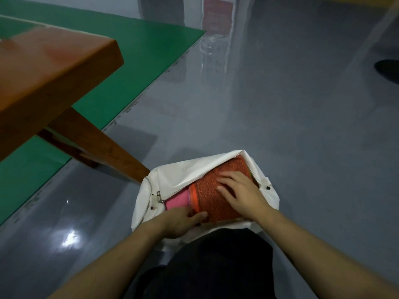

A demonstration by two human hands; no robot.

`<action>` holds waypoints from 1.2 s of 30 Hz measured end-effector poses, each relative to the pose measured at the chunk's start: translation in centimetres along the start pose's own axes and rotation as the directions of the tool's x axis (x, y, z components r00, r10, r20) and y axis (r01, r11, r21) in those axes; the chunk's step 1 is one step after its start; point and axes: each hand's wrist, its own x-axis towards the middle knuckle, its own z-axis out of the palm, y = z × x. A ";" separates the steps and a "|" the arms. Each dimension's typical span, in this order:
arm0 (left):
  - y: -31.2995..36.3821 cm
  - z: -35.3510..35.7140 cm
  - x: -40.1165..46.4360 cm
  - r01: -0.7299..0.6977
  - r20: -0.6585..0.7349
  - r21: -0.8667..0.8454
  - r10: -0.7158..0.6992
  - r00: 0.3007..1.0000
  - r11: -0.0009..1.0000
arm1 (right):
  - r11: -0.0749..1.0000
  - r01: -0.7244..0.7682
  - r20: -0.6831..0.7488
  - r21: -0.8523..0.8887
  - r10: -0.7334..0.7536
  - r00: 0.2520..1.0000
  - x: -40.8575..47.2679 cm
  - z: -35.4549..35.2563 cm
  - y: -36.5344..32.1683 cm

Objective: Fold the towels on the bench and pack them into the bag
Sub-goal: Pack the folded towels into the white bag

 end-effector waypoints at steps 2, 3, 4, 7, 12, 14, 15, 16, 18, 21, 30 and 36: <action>0.3 0.1 0.0 0.028 0.062 0.049 -0.031 0.998 0.998 | 0.989 0.138 -0.095 -0.048 -0.142 0.985 -3.0 0.0 0.1; 0.7 0.2 0.0 0.038 0.079 0.047 -0.041 0.996 0.998 | 0.982 0.177 -0.063 -0.066 -0.182 0.981 -4.1 0.3 0.1; 1.1 0.2 -0.1 0.045 0.082 0.036 -0.048 0.996 0.998 | 0.983 0.169 0.000 -0.071 -0.170 0.985 -4.6 0.6 0.1; 2.1 -0.2 -0.6 0.014 -0.039 -0.021 -0.015 0.999 1.000 | 0.997 0.000 0.193 -0.080 0.016 0.981 -4.1 0.2 -0.5; 1.2 -0.5 -1.5 -0.285 -0.175 -0.130 0.261 0.949 0.950 | 0.993 -0.114 0.468 0.029 0.087 0.880 -3.1 -1.6 -1.7; 1.0 -0.7 -1.9 -0.355 -0.206 -0.139 0.324 0.923 0.924 | 0.986 -0.153 0.555 0.061 0.093 0.826 -3.1 -2.2 -2.0; 1.1 -0.8 -2.1 -0.372 -0.230 -0.139 0.335 0.914 0.918 | 0.983 -0.169 0.576 0.074 0.096 0.811 -3.2 -2.6 -2.2; 1.2 -0.9 -2.3 -0.376 -0.261 -0.135 0.333 0.906 0.917 | 0.983 -0.163 0.569 0.084 0.087 0.818 -3.2 -3.0 -2.2; 1.5 -1.4 -2.6 -0.367 -0.331 -0.142 0.306 0.893 0.919 | 0.989 -0.094 0.446 0.114 0.033 0.895 -3.2 -4.2 -2.2; 2.5 -2.6 -3.0 -0.341 -0.404 -0.113 0.270 0.874 0.933 | 0.992 0.020 0.169 0.123 -0.041 0.985 -3.0 -5.9 -1.7; 2.8 -2.2 -1.2 -0.356 -0.299 0.227 0.412 0.860 0.907 | 0.968 0.168 0.245 -0.187 -0.120 0.962 -5.7 -7.2 -0.4; 3.0 -1.1 1.0 -0.292 -0.171 0.055 0.297 0.939 0.955 | 0.945 0.090 0.212 -0.315 -0.023 0.977 -6.0 -8.6 1.3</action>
